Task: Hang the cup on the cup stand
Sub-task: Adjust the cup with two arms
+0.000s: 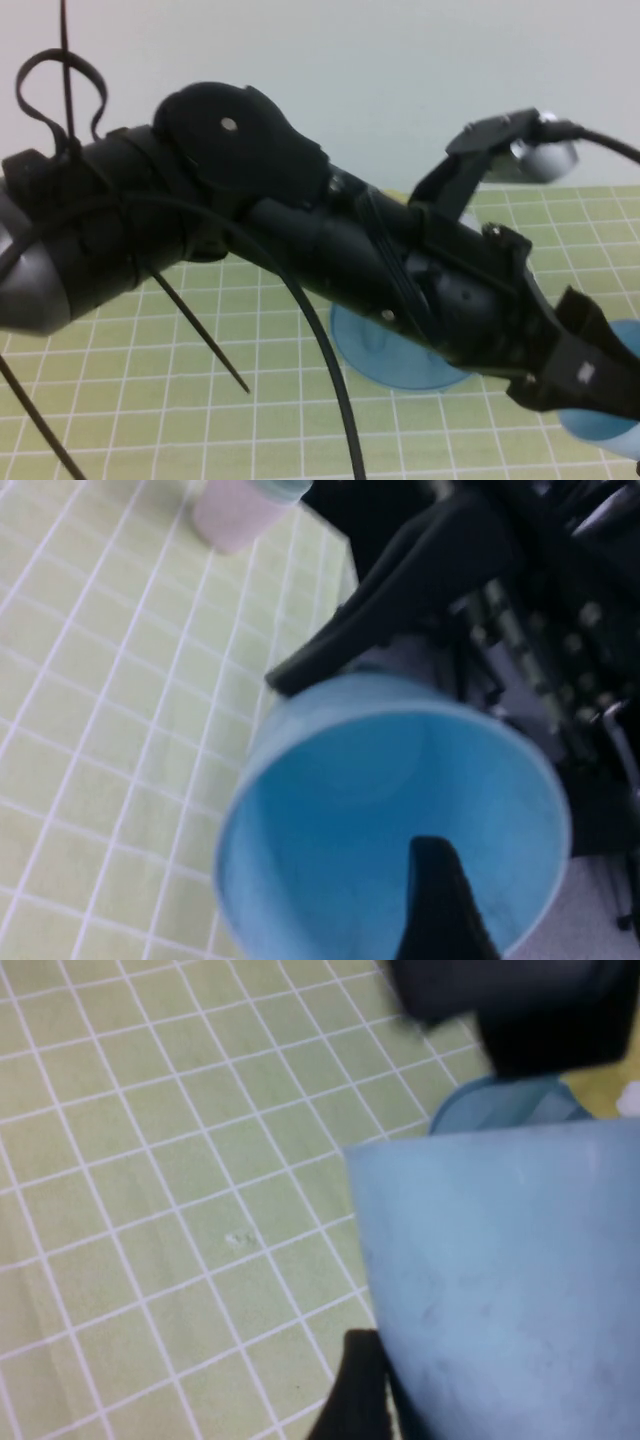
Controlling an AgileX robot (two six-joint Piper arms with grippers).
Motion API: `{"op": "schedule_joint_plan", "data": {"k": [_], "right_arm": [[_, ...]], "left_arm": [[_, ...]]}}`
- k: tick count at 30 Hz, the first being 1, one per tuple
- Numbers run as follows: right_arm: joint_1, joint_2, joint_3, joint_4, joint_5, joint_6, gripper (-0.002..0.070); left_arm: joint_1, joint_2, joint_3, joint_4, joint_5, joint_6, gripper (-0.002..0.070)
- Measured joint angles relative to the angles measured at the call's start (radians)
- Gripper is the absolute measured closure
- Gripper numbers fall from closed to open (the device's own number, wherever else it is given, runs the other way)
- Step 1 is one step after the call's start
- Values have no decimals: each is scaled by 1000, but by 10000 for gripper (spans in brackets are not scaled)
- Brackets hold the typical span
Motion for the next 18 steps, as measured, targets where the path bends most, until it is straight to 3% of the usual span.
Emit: {"op": "schedule_joint_plan", "data": {"k": [15, 18], "right_arm": [[0, 0, 0, -4, -19, 21, 57], [0, 0, 0, -6, -21, 21, 57]], "left_arm": [[-61, 41, 0, 11, -98, -22, 288], [-61, 61, 0, 8, -99, -22, 326]]}}
